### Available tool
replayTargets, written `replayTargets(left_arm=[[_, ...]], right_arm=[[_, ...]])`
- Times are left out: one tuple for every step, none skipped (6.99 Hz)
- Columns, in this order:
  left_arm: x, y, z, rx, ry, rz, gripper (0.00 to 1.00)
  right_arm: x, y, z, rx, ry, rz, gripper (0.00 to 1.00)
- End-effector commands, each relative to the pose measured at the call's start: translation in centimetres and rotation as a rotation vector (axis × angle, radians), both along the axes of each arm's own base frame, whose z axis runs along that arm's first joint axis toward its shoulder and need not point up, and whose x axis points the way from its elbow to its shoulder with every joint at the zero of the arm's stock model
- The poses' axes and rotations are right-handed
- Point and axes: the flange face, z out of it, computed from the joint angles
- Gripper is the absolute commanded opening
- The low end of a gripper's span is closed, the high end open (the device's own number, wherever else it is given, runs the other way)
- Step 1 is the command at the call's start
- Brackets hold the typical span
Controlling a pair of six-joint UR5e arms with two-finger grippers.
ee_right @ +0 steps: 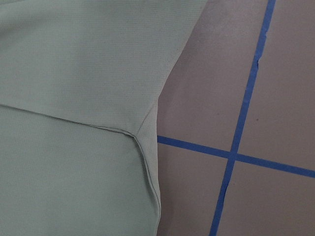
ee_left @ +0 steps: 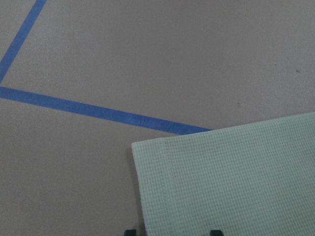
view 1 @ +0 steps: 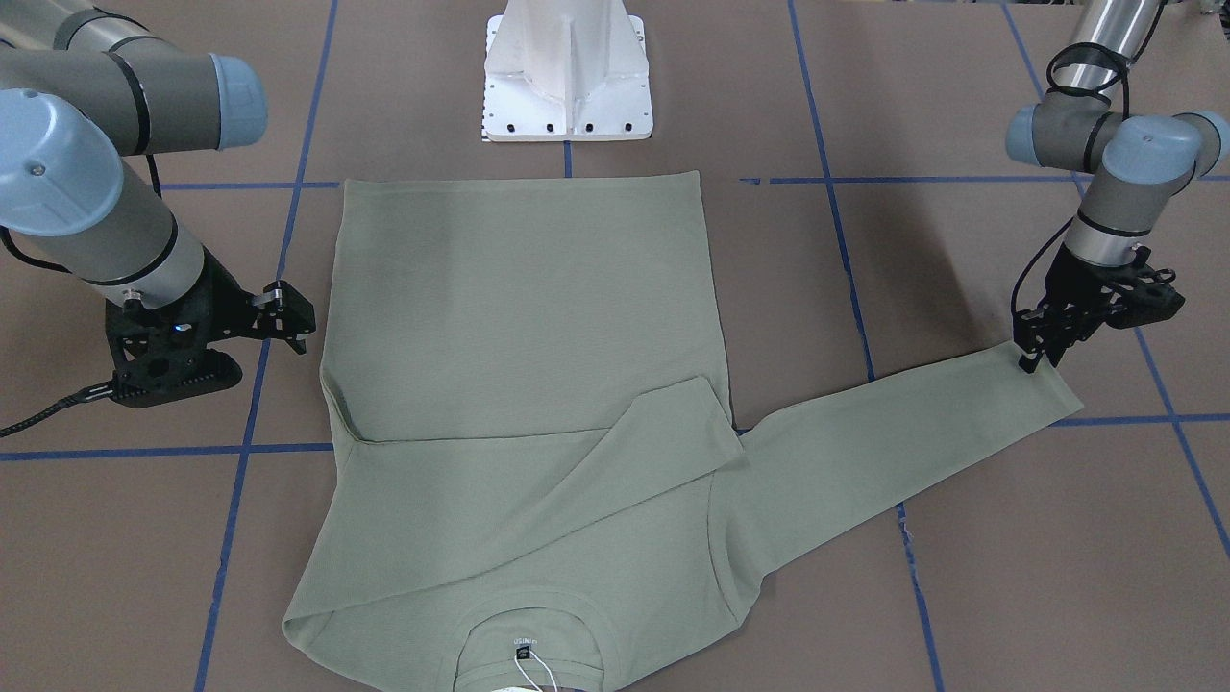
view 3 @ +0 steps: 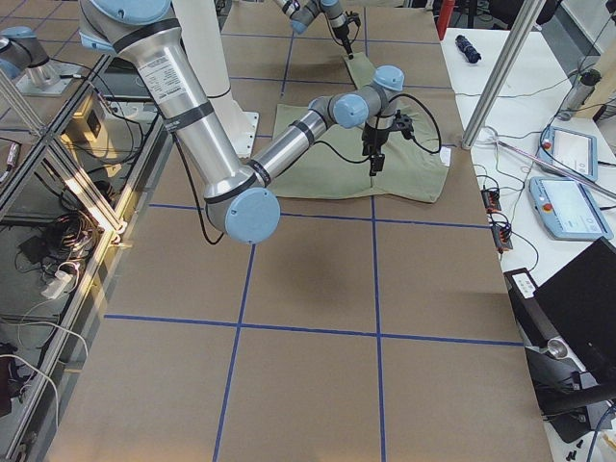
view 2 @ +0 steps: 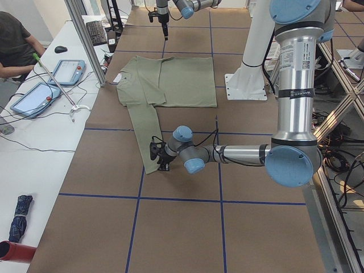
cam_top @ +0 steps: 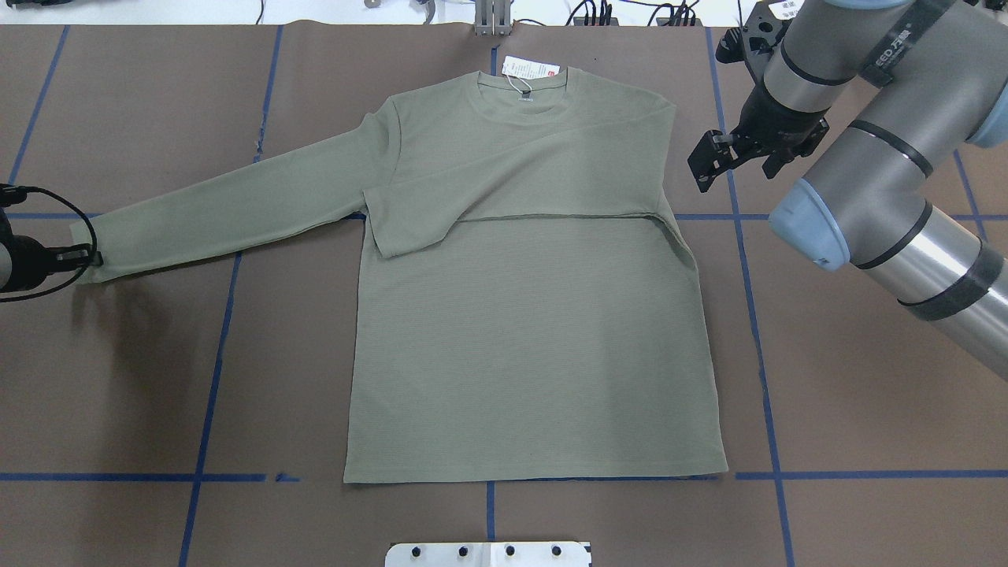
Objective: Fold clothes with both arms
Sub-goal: 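Move the left gripper to the other sleeve cuff while the right arm withdraws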
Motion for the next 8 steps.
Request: replayTargets(left_arm=[[0.1,-0.1,-0.5,0.004,0.006,0.004,0.00],[0.3,-0.3,-1.8,-0.006,0.001,0.006,0.00],[0.5,-0.4,-5.1,-0.023,-0.006,0.017,0.00],[0.6,-0.5,-9.3,-0.045,0.004,0.034,0.00],[1.0,-2.4,-14.7,-0.060,0.010,0.027,0.00],[2.5,-6.1,-21.3,-0.063,0.009,0.007,0.00],[4.6,-8.8,-27.9,-0.060,0.021,0.002,0.00],[6.1,-10.5,-33.7,-0.067,0.019,0.003,0.00]], right_arm=[[0.1,0.1,0.5,-0.006,0.006,0.001,1.00],[0.1,0.1,0.6,-0.005,0.006,0.000,1.00],[0.2,0.2,0.6,-0.005,0.004,0.000,1.00],[1.3,1.5,1.4,-0.003,0.002,-0.001,1.00],[3.1,3.0,2.7,-0.006,0.004,0.007,1.00],[5.2,4.2,4.0,-0.013,0.008,0.023,1.00],[7.5,6.2,6.1,-0.019,0.023,0.029,1.00],[10.7,6.6,8.3,-0.003,0.039,0.017,1.00]])
